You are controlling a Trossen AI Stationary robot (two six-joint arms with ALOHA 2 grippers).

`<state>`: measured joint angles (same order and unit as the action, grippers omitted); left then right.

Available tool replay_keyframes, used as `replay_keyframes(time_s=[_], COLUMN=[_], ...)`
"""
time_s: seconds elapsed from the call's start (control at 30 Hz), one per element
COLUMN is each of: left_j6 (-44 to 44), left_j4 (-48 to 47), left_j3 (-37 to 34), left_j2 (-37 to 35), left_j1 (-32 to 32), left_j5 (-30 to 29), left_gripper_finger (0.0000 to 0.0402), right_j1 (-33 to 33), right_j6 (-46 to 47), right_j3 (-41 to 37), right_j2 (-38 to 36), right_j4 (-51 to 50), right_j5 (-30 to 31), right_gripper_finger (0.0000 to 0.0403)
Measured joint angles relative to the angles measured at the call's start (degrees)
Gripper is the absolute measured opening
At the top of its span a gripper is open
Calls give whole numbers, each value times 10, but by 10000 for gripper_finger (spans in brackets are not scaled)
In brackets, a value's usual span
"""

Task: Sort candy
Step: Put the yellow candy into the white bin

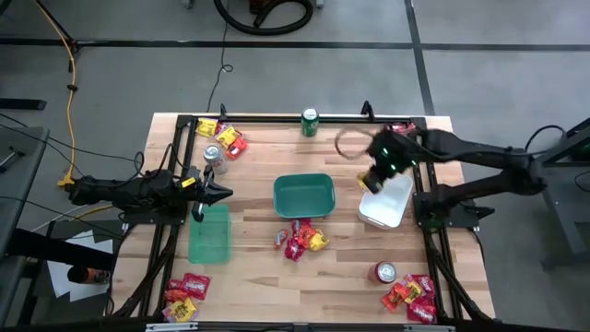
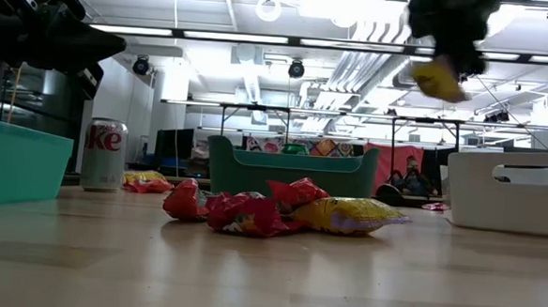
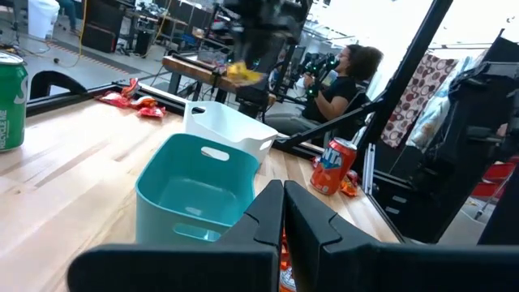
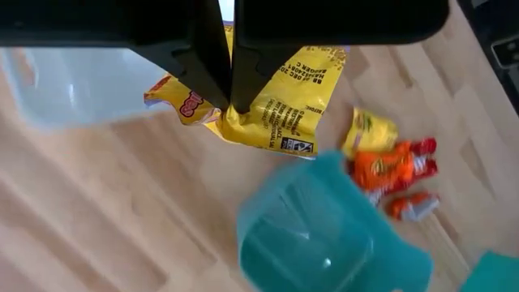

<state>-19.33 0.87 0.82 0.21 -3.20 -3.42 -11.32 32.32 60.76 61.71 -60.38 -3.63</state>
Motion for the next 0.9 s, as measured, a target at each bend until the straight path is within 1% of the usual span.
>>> replay_keyframes(time_s=[0.1, 0.2, 0.3, 0.37, 0.5, 0.6, 0.73, 0.83, 0.9], left_j6=[0, 0, 0, 0, 0, 0, 0, 0, 0], left_j4=[0, 0, 0, 0, 0, 0, 0, 0, 0], left_j3=[0, 0, 0, 0, 0, 0, 0, 0, 0], left_j2=[0, 0, 0, 0, 0, 0, 0, 0, 0], left_j1=[0, 0, 0, 0, 0, 0, 0, 0, 0], left_j5=[0, 0, 0, 0, 0, 0, 0, 0, 0], left_gripper_finger=[0, 0, 0, 0, 0, 0, 0, 0, 0], right_j1=[43, 70, 79, 79, 79, 79, 79, 79, 79], right_j6=[56, 95, 134, 160, 180, 155, 123, 101, 89], right_j3=[-54, -119, -173, -198, -224, -225, -225, -225, -224], right_j2=[-48, -93, -132, -152, -175, -177, -174, -175, -176], right_j4=[-1, 1, 0, 2, 1, 7, 7, 10, 28], right_j5=[22, 43, 65, 66, 65, 65, 61, 39, 18], right_gripper_finger=[1, 0, 0, 0, 8, 38, 103, 153, 179])
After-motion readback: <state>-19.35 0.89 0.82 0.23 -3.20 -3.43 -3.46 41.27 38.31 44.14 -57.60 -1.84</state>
